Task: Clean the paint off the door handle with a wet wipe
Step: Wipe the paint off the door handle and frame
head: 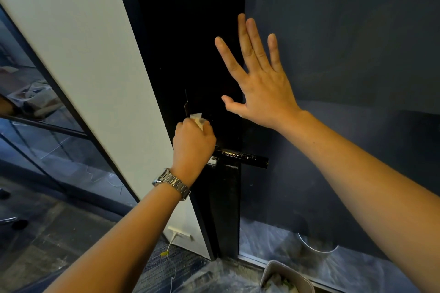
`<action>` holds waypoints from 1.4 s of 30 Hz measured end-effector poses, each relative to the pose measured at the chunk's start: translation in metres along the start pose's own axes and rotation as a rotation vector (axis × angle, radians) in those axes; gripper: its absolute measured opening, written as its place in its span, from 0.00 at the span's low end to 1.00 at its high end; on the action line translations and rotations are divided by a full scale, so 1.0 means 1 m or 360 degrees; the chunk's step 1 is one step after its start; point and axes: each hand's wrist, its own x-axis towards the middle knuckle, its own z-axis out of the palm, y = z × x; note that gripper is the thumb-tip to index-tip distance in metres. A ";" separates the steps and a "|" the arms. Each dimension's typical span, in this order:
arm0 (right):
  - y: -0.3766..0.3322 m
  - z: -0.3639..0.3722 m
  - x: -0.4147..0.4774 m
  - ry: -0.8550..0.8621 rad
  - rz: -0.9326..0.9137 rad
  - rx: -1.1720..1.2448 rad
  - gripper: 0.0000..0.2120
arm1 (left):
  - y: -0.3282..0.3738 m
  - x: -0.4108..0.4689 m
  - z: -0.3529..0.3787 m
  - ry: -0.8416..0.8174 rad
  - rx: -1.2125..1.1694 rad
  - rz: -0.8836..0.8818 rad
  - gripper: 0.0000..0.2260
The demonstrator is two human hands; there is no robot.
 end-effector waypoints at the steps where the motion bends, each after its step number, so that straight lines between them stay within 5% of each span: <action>1: 0.000 0.000 0.000 -0.0002 -0.0001 0.0001 0.42 | -0.001 0.001 -0.001 -0.0123 -0.0120 -0.0197 0.13; 4: 0.001 0.001 0.000 0.0005 -0.0002 -0.0019 0.43 | 0.002 0.002 -0.012 -0.0726 -0.1263 -0.0926 0.08; 6: 0.001 0.001 0.000 0.0002 -0.0004 -0.0016 0.43 | -0.002 0.002 -0.012 -0.0846 -0.1527 -0.0976 0.05; 12: 0.002 0.001 -0.001 0.0001 -0.0013 -0.0029 0.44 | -0.008 -0.004 0.008 -0.0225 -0.0985 -0.0702 0.08; 18: 0.002 0.002 -0.001 0.0014 -0.0012 -0.0022 0.44 | -0.004 -0.007 -0.001 0.0178 -0.0290 0.0156 0.19; 27: 0.002 0.001 -0.001 0.0008 -0.0011 -0.0015 0.44 | -0.006 -0.002 -0.011 -0.0037 0.0494 0.1121 0.11; 35: 0.002 -0.001 -0.002 0.0005 -0.0027 -0.0019 0.44 | 0.004 -0.011 0.007 0.0224 0.0038 0.0402 0.16; 38: 0.002 -0.001 -0.002 0.0001 -0.0020 -0.0029 0.44 | 0.000 0.000 0.002 -0.0132 -0.0097 -0.0190 0.15; 42: 0.002 -0.001 -0.001 -0.0002 -0.0014 -0.0043 0.44 | -0.005 0.000 -0.005 -0.0658 -0.1091 -0.0833 0.11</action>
